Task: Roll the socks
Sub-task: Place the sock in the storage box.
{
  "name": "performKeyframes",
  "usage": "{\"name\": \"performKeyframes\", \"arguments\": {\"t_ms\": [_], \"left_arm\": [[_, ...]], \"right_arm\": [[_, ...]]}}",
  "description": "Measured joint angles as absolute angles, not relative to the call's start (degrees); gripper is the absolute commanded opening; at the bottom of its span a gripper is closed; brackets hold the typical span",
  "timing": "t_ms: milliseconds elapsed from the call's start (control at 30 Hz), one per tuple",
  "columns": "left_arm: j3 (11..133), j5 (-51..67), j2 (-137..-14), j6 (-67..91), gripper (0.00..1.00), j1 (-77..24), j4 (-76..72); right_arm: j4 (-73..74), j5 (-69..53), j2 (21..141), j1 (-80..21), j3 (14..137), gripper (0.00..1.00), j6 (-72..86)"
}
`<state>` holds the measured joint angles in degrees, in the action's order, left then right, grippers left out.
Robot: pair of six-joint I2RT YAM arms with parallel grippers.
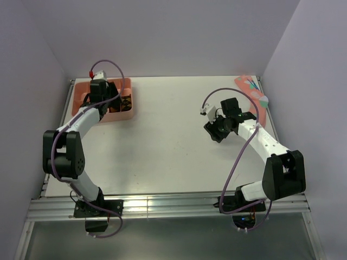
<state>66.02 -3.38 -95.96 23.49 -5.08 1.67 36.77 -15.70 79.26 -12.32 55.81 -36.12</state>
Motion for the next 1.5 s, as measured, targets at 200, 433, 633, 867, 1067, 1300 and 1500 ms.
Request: {"name": "performKeyframes", "arguments": {"t_ms": [200,433,633,867,1067,1300,1500], "left_arm": [[71.44,-4.23,-98.87,23.44,0.58,-5.06,2.11],[70.61,-4.43,-98.89,23.46,0.61,-5.08,2.76],[68.55,-5.04,-97.97,23.4,0.59,-5.08,3.33],[68.55,-5.45,-98.0,23.42,0.58,-5.08,3.29],[69.25,-5.45,-98.89,23.42,0.57,-5.08,3.42],[71.59,-5.54,-101.47,23.44,0.57,-5.08,3.86],[74.15,-6.2,-103.88,23.42,0.56,-5.06,4.64]], "right_arm": [[36.77,-15.7,79.26,-12.32,55.81,0.55,-36.12],[36.75,-15.68,79.26,-12.32,55.81,0.55,-36.12],[36.73,-15.68,79.26,-12.32,55.81,0.53,-36.12],[36.73,-15.68,79.26,-12.32,55.81,0.52,-36.1],[36.73,-15.66,79.26,-12.32,55.79,0.51,-36.1],[36.71,-15.51,79.26,-12.32,55.79,0.5,-36.1],[36.67,-15.46,79.26,-12.32,55.79,0.49,-36.12]]}}
